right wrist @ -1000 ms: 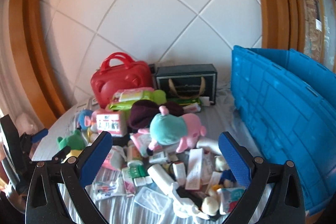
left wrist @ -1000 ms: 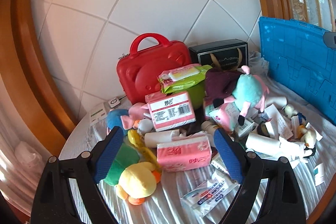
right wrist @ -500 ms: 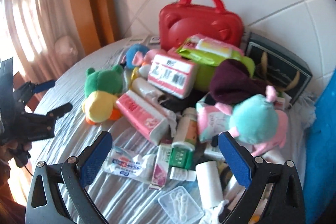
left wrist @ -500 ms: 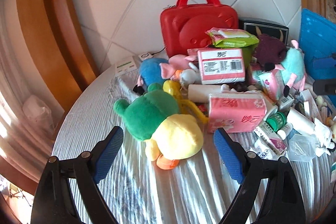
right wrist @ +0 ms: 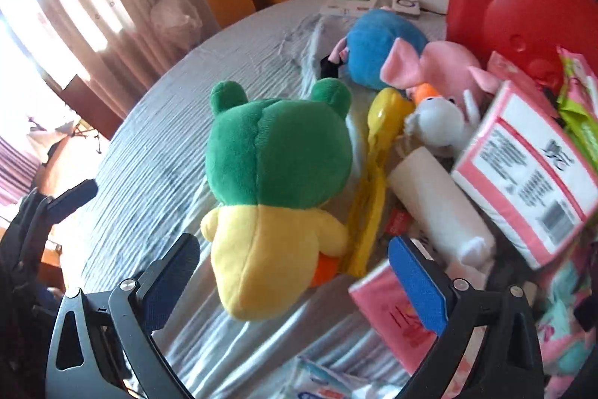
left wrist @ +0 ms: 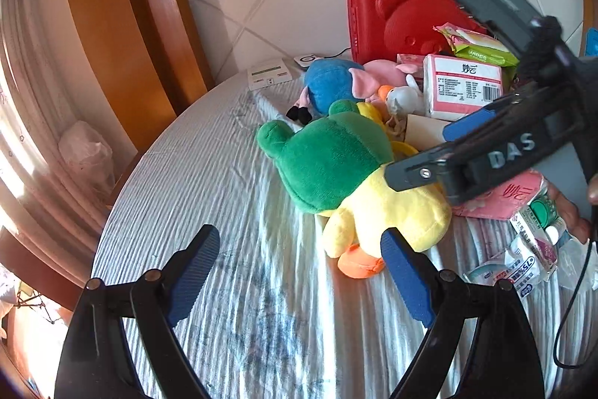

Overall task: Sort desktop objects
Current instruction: 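Grasp the green-yellow duck plush with the right tool and lift it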

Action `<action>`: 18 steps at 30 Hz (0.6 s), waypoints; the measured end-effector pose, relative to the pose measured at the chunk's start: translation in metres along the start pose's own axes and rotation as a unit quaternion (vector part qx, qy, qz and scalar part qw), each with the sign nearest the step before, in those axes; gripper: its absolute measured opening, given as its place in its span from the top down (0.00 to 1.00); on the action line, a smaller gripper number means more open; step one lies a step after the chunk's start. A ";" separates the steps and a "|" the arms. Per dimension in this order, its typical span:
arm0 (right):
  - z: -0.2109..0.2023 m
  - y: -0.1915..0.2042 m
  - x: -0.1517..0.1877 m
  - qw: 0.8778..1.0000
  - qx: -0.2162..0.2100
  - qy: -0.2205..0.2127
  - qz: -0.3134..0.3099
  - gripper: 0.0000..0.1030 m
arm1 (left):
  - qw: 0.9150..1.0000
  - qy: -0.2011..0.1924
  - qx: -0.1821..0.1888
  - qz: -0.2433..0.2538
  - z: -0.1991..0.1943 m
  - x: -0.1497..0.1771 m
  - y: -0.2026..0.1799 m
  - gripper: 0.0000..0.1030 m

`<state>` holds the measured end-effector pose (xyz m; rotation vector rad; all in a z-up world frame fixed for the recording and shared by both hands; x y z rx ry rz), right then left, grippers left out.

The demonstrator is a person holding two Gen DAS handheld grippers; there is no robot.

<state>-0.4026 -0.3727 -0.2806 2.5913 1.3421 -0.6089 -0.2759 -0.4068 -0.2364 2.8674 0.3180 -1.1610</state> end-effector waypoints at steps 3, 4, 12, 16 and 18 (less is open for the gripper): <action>0.030 0.018 -0.011 0.999 0.005 0.032 -0.011 0.01 | 1.000 0.006 -0.002 -0.009 0.001 0.008 0.010 0.14; 0.040 0.023 -0.013 0.999 0.013 0.038 -0.015 0.01 | 1.000 0.007 -0.002 -0.011 0.001 0.011 0.013 0.14; 0.005 0.038 -0.010 0.999 0.009 -0.030 -0.011 0.38 | 1.000 0.009 0.005 -0.020 0.002 0.017 0.028 0.14; -0.066 -0.006 -0.003 0.994 0.002 -0.093 0.054 0.38 | 0.999 0.009 0.033 -0.003 0.006 0.010 0.018 0.14; -0.102 -0.037 0.002 0.988 0.010 -0.122 0.093 0.38 | 0.998 0.006 0.057 0.018 0.008 0.007 0.003 0.14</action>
Point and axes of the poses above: each gripper's, at about its wrist camera, not at the fingertips, and z roughly the way its jaws point, y to its left, x to its underside, the point moved 4 cm from there along z, roughly the way its jaws point, and after that the axes turned 15 degrees about x, right-handed, at the moved point
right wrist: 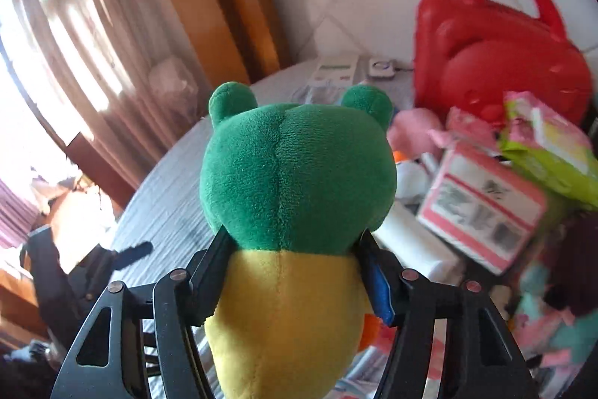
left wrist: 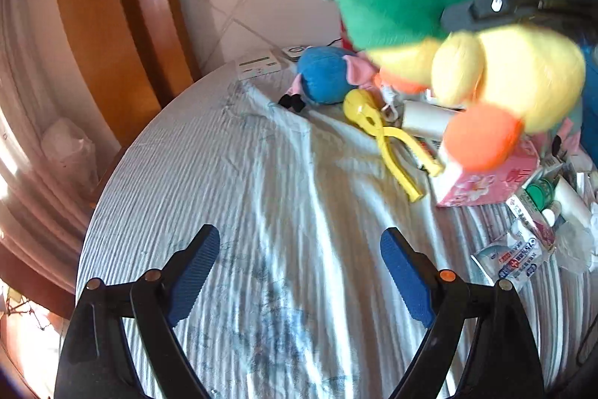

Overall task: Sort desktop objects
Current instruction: 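Grasp the green-yellow duck plush with the right tool and lift it, then grasp the alcohol wipes pack with the left tool while right holds duck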

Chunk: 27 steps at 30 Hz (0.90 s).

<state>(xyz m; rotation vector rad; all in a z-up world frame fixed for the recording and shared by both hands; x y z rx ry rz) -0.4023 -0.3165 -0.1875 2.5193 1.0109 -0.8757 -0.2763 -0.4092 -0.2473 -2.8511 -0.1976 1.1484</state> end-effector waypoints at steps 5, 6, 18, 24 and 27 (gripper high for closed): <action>-0.072 -0.076 0.003 0.993 0.078 -0.053 0.069 0.38 | 0.991 0.011 0.093 0.092 0.016 -0.004 -0.062 0.14; -0.081 -0.090 0.007 0.991 0.093 -0.056 0.081 0.38 | 0.986 0.013 0.115 0.116 0.018 -0.003 -0.078 0.14; -0.137 -0.173 0.066 0.966 0.175 -0.043 0.186 0.38 | 0.895 0.117 0.303 0.305 0.082 0.045 -0.205 0.24; -0.148 -0.183 0.077 0.961 0.182 -0.054 0.202 0.38 | 0.902 0.153 0.292 0.279 0.113 0.048 -0.193 0.24; -0.152 -0.183 0.077 0.960 0.187 -0.061 0.202 0.38 | 0.915 0.148 0.274 0.256 0.115 0.040 -0.186 0.51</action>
Point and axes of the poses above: each gripper's, at about its wrist camera, not at the fingertips, and z roughly the way its jaws point, y to its left, x to its underside, the point moved 4 cm from there along z, roughly the way its jaws point, and after that the axes turned 15 degrees about x, right-handed, at the moved point
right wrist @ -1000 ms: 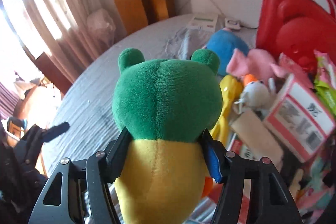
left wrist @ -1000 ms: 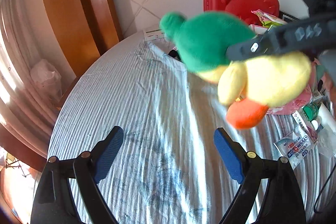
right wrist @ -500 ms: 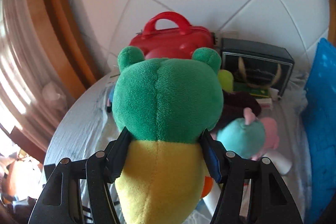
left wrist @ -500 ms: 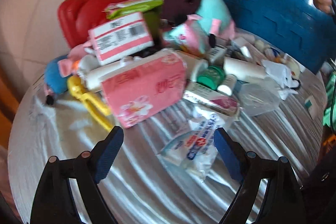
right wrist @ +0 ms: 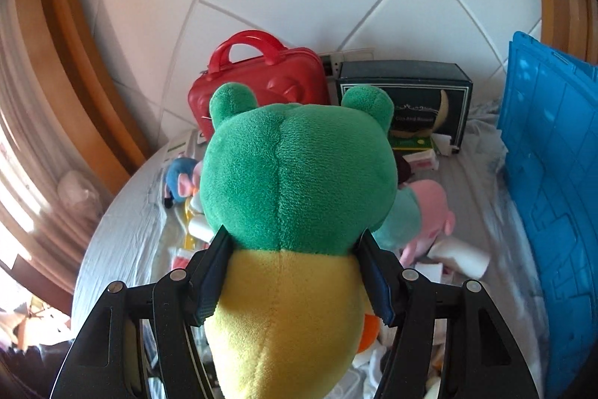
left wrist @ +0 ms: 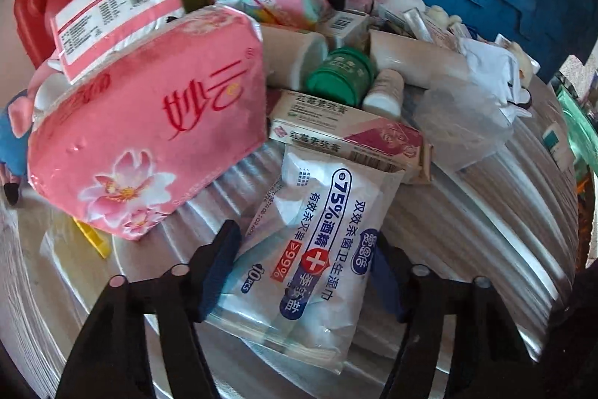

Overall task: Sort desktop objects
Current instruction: 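Grasp the alcohol wipes pack with the left tool while right holds duck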

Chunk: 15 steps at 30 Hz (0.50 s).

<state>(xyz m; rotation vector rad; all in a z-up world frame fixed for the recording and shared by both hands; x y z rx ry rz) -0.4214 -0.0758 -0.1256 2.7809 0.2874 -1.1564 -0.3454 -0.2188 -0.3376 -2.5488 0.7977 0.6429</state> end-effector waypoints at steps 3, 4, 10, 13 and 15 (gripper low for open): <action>-0.005 0.003 0.000 1.000 0.008 -0.009 -0.007 0.38 | 1.000 -0.011 -0.008 -0.021 -0.012 -0.004 0.000 0.75; -0.007 0.004 0.001 1.000 0.010 -0.011 -0.010 0.38 | 1.000 -0.014 -0.014 -0.020 -0.017 -0.006 -0.002 0.75; -0.021 0.003 0.006 1.000 0.008 -0.020 -0.008 0.38 | 0.998 -0.058 -0.028 -0.007 -0.054 -0.021 -0.020 0.78; -0.034 -0.001 0.009 0.999 0.013 -0.032 -0.002 0.38 | 0.996 -0.085 -0.026 0.002 -0.077 -0.041 -0.034 0.78; -0.045 -0.006 0.010 0.999 0.015 -0.043 0.007 0.38 | 0.994 -0.105 -0.030 0.012 -0.093 -0.057 -0.043 0.78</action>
Point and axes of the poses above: each gripper's, at about its wrist camera, not at the fingertips, and z roughly the way its jaws point, y to its left, x to its underside, the point moved 4 cm from there along z, roughly the way its jaws point, and after that the axes turned 15 degrees about x, right-handed, at the moved point
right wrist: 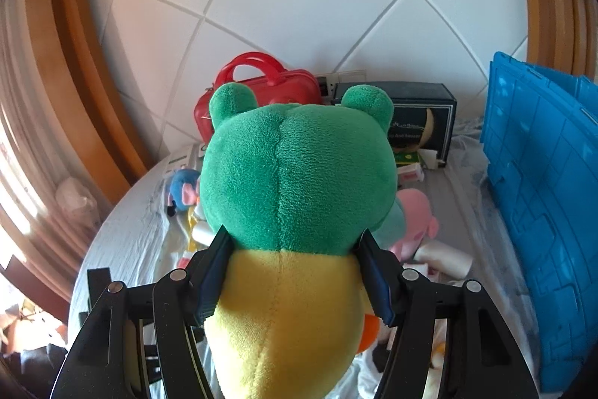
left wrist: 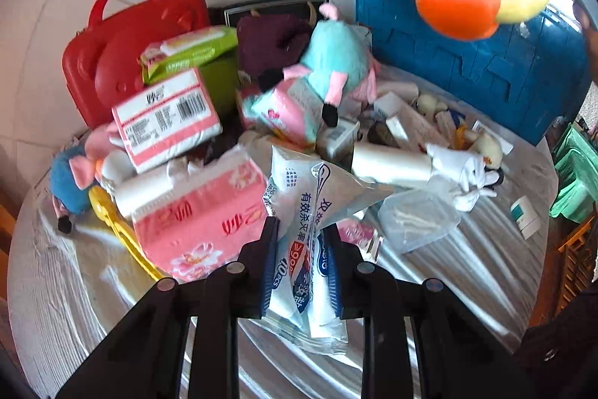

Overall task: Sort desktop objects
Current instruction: 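Grasp the alcohol wipes pack with the left tool while right holds duck, then carry duck and wipes pack over the crate and open both tools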

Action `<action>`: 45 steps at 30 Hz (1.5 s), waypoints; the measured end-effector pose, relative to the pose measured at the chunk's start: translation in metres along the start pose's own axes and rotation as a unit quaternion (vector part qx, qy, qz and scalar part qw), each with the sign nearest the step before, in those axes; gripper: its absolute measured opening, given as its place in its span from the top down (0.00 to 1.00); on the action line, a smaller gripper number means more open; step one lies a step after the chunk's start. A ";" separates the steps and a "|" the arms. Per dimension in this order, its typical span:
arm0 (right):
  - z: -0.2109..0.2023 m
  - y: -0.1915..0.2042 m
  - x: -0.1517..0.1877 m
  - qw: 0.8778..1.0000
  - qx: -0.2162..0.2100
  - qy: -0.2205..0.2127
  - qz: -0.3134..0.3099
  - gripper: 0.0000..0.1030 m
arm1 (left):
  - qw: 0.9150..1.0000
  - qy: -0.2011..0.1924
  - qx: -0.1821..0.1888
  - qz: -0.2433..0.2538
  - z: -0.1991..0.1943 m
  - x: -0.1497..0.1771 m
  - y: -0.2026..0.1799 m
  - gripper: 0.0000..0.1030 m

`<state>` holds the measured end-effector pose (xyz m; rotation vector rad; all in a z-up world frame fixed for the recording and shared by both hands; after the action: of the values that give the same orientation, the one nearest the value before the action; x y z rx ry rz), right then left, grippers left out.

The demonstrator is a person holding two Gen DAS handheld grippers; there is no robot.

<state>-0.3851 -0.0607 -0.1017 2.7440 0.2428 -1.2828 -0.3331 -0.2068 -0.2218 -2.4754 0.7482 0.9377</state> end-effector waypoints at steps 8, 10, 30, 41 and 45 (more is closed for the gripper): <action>-0.065 -0.039 0.010 0.997 0.045 -0.041 0.046 0.38 | 0.995 -0.078 0.028 0.052 -0.031 -0.079 -0.055 0.78; -0.086 -0.053 0.014 0.995 0.065 -0.054 0.059 0.38 | 0.993 -0.091 0.041 0.067 -0.032 -0.099 -0.071 0.78; -0.241 -0.334 0.007 0.934 0.245 -0.175 0.192 0.38 | 0.957 -0.168 0.153 0.182 0.052 -0.313 -0.295 0.78; -0.227 -0.448 -0.006 0.930 0.236 -0.158 0.235 0.30 | 0.962 -0.170 0.115 0.180 0.112 -0.387 -0.360 0.64; -0.236 -0.470 -0.013 0.921 0.228 -0.178 0.259 0.22 | 0.968 -0.177 0.067 0.167 0.120 -0.410 -0.366 0.01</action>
<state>-0.3037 0.4369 0.0466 2.5321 -0.8537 -1.7810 -0.4317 0.2820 0.0383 -2.0210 1.0789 1.3537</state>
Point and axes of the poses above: each gripper's, at about its wrist camera, not at the fingertips, and z roughly the way its jaws point, y to its left, x to its underside, the point moved 4 cm from there along z, roughly the way its jaws point, and after that the axes turned 15 degrees about x, right-handed, at the moved point
